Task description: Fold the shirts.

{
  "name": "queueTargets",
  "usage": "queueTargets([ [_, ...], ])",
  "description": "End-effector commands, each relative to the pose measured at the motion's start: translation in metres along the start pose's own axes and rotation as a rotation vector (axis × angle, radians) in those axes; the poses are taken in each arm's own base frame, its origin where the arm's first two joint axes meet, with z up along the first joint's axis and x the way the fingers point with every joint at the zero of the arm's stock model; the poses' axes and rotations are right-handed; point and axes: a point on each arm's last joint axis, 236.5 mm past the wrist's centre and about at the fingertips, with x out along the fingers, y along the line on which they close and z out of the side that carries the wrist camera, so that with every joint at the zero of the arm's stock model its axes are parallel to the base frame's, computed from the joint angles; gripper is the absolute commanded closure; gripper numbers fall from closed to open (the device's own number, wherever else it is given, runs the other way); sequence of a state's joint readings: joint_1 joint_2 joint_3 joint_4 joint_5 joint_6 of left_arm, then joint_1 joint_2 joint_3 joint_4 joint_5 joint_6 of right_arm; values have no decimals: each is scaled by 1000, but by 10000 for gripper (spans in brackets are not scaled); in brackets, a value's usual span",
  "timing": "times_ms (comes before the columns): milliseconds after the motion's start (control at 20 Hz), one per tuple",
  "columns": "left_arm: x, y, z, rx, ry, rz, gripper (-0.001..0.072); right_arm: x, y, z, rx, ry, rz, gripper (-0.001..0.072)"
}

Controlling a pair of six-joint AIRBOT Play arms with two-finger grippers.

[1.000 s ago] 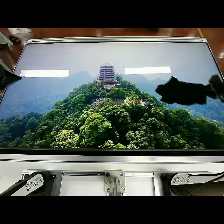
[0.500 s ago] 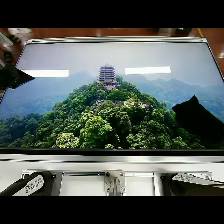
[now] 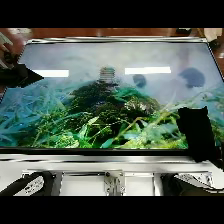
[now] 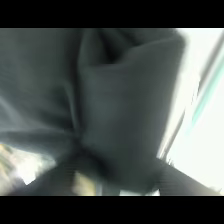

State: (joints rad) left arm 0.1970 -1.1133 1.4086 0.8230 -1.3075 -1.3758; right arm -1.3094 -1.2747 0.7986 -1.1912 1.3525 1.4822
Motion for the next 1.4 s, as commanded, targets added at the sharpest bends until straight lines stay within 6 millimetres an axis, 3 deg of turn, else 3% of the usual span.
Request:
queueTargets([
  [0,1,-1,2,1,-6,0,671,-7,-7,-16,-80,13,-20,13],
  [100,1,4,2,7,-10,19,671,-28,-17,-13,-70,-27,-94,13],
  [200,1,16,0,21,1,70,671,-69,11,9,-113,-184,-53,14],
  [300,-1,32,-3,-1,11,143,673,-137,68,41,-186,-450,81,14],
  [400,-6,60,-10,-20,45,298,674,-213,127,53,-296,-710,173,14],
  [450,-7,71,-15,16,71,382,674,-243,159,48,-394,-810,185,14],
  [550,-1,81,-25,87,136,501,674,-264,220,19,-614,-891,202,14],
  [600,8,79,-32,119,179,527,674,-258,246,0,-707,-872,215,14],
  [700,33,79,-58,154,316,568,673,-219,288,-47,-902,-762,210,14],
  [800,53,88,-98,168,517,628,651,-161,297,-92,-1069,-576,93,14],
  [850,63,87,-114,176,598,628,396,-134,291,-109,-1142,-488,-4,14],
  [900,71,86,-126,186,656,629,36,-115,285,-120,-1191,-426,-89,13],
  [950,76,84,-131,202,677,624,9,-99,280,-128,-1222,-375,-159,13],
  [1100,84,74,-120,238,612,598,9,-69,270,-145,-1273,-241,-240,13],
  [1350,86,75,-117,238,593,596,9,-62,272,-145,-1284,-235,-246,13],
])
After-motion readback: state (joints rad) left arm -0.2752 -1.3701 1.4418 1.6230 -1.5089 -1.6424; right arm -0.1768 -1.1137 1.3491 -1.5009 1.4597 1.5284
